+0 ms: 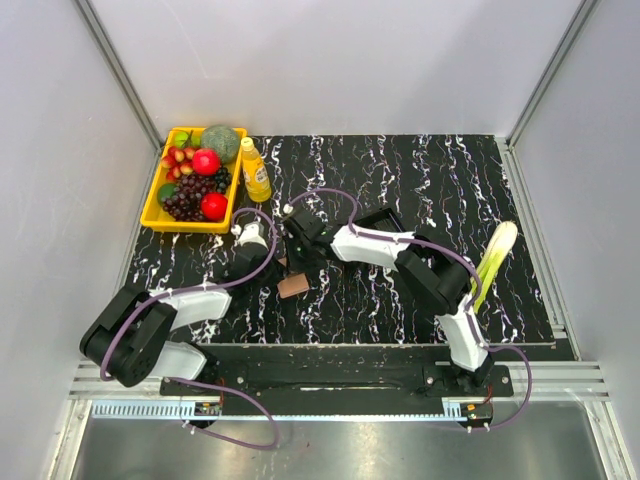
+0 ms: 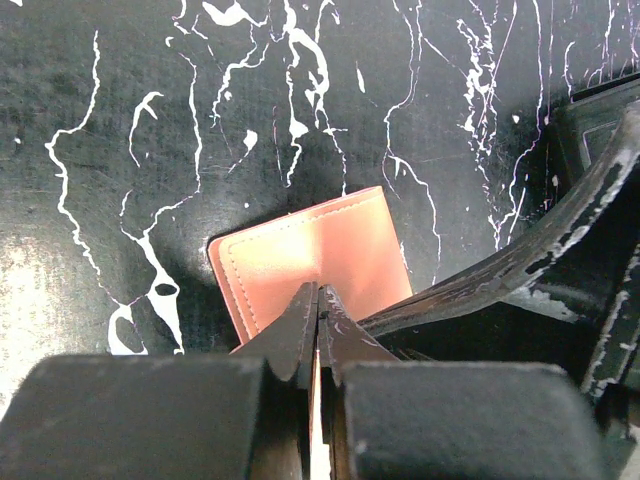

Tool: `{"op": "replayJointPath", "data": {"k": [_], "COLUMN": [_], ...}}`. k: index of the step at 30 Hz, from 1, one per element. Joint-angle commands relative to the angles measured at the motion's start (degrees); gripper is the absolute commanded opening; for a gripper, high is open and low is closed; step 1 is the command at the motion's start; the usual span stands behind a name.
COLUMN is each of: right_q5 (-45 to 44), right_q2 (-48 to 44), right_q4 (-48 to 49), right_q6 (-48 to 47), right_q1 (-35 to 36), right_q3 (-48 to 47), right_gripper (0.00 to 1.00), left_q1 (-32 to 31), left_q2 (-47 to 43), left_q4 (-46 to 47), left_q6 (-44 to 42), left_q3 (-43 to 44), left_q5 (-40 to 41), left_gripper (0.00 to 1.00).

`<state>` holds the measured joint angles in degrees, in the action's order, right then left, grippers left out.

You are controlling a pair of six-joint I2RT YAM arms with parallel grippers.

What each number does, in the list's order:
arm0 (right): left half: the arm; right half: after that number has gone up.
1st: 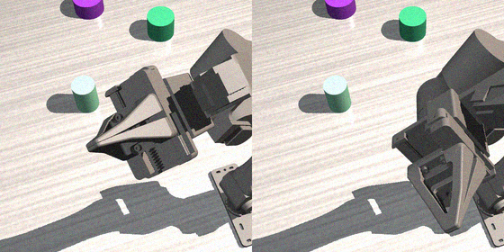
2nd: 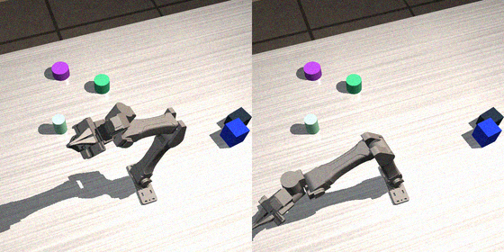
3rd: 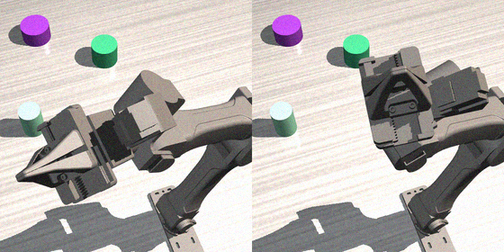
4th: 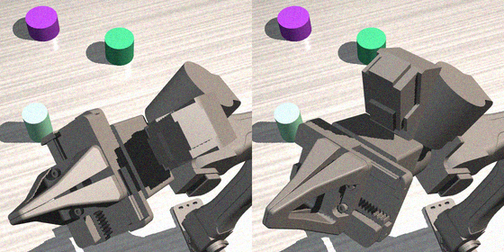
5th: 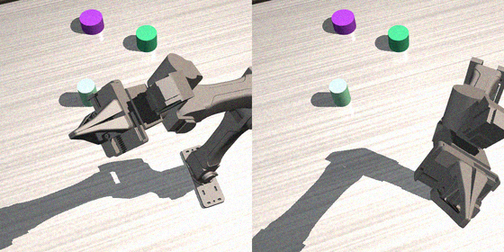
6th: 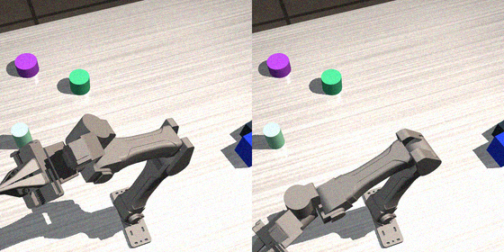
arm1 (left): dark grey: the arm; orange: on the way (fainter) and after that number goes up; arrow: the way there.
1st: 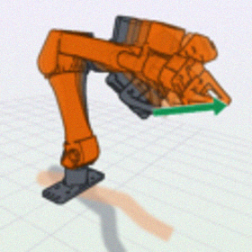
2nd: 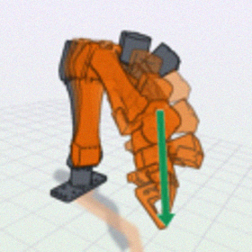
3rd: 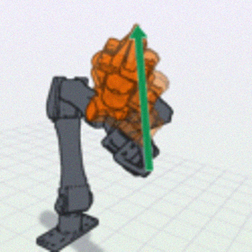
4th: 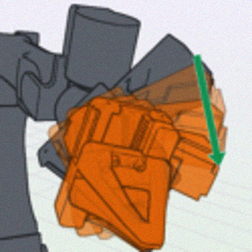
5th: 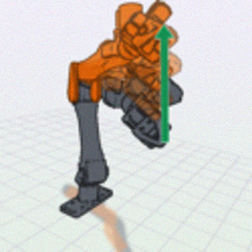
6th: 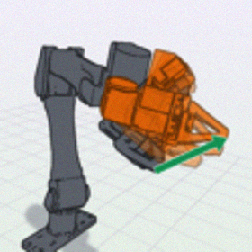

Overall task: Put the credit cards into the card holder
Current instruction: Close the card holder at the center of the board.

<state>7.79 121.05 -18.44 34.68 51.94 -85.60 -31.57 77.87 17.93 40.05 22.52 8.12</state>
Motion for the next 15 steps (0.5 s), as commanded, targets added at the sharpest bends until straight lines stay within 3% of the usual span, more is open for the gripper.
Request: {"op": "replayJointPath", "data": {"k": [1, 15], "right_q5": [-10.4, -9.1], "right_q2": [5.8, 6.0], "right_q4": [-6.2, -6.3], "right_q6": [-3.8, -4.7], "right_q1": [1.8, 3.6], "right_q3": [-2.6, -6.1], "right_gripper": [0.11, 0.11], "left_q1": [-1.7, -2.3], "left_q2": [3.3, 1.1], "left_q4": [-5.3, -8.0], "left_q6": [1.4, 2.9], "left_q3": [-3.0, -3.3], "left_q5": [-1.6, -0.8], "left_gripper": [0.00, 0.00]}}
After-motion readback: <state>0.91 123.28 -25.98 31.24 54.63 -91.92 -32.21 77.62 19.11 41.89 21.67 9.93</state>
